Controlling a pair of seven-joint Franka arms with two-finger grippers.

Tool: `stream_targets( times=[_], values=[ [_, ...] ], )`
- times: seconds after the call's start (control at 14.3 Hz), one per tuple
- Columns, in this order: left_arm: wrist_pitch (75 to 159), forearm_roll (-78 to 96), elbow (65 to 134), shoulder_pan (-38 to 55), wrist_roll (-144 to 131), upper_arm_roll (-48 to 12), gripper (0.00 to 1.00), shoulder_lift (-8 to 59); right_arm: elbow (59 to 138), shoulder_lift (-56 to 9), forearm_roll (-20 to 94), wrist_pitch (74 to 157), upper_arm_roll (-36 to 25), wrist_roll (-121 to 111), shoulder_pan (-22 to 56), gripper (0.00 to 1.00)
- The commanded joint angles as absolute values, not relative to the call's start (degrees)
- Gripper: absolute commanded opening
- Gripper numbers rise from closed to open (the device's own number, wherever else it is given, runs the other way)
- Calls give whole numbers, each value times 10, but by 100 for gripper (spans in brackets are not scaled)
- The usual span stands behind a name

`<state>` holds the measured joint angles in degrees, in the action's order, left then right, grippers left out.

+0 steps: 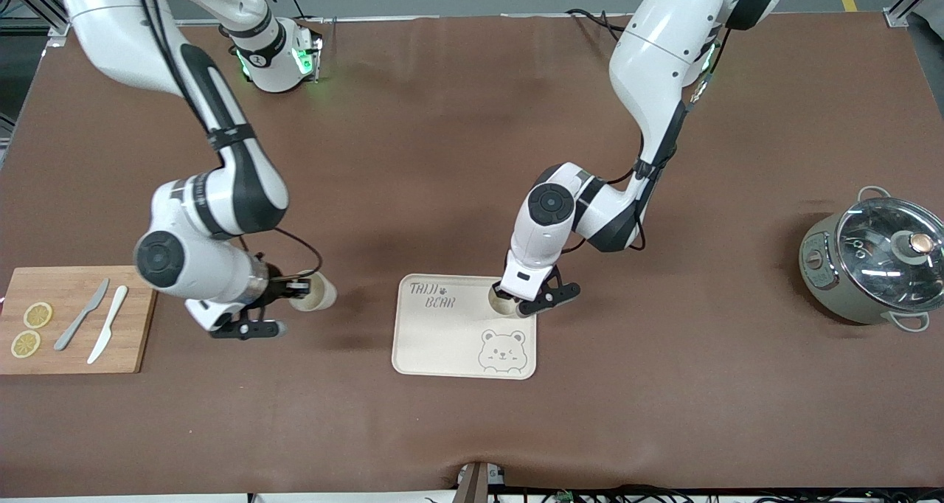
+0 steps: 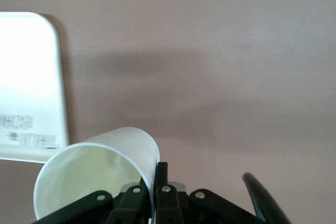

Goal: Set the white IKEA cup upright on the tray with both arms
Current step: 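Tilt both cups upright and lower them onto the tray, then open the left gripper and lift it away from the cup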

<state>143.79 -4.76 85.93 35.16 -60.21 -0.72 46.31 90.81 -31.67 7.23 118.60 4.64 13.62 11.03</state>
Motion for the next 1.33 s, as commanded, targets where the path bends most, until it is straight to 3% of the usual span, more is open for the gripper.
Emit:
stream_targets(
  times=[0.0, 0.07, 0.14, 0.49, 0.91, 1.26],
  values=[
    [1443, -76, 847, 364, -620, 4, 89, 474, 894, -308, 90, 1182, 40, 222, 151, 0],
    [1439, -76, 846, 363, -626, 4, 90, 472, 886, -311, 90, 1184, 40, 251, 164, 0],
    [1434, -76, 846, 364, -628, 4, 100, 470, 878, -314, 89, 1186, 40, 279, 177, 0],
    [1317, -77, 794, 363, -629, 5, 100, 468, 867, -333, 88, 1234, 40, 394, 211, 0],
    [1217, -73, 777, 360, -628, -1, 100, 435, 823, -385, 78, 1278, 35, 490, 251, 0],
    [1130, -56, 773, 324, -562, 0, 100, 368, 822, -404, 66, 1322, 33, 507, 261, 0]
  ],
)
